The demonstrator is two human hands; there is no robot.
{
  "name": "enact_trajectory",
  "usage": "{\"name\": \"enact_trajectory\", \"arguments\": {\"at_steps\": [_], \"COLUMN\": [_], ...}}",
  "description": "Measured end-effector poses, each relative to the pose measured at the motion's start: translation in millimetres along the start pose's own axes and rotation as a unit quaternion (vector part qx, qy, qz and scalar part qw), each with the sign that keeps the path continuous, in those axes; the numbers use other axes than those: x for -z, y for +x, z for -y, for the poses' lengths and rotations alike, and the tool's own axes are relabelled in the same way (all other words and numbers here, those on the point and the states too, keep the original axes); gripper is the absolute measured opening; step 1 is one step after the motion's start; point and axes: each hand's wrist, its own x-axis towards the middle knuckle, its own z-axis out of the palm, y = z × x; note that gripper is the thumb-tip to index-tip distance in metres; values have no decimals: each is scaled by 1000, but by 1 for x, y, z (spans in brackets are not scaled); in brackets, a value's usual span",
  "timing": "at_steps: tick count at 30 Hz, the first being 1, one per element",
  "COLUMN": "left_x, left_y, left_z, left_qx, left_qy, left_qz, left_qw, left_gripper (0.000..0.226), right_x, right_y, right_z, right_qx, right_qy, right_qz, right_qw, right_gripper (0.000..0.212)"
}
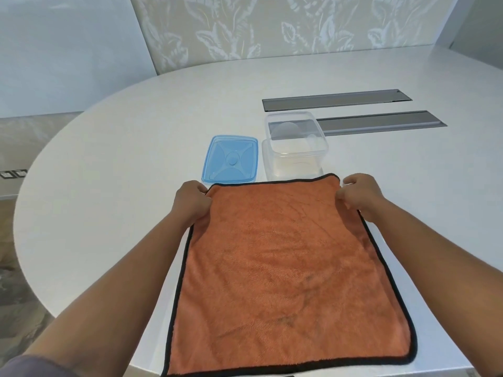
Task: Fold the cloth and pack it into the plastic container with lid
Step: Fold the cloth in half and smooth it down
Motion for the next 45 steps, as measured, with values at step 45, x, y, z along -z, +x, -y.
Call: {"name": "enact_trajectory", "arguments": {"at_steps": [45], "left_x": [38], "left_y": [-45], "left_z": [-11], "left_qx": [-83], "left_qy": [-156], "left_qz": [34], "left_qw": [984], "left_gripper": [12], "right_x": [33], "right_y": [-48], "right_z": [26], "right_qx": [134], "right_qy": [-66], "right_qz": [11], "right_qw": [989], "right_gripper": [9]}}
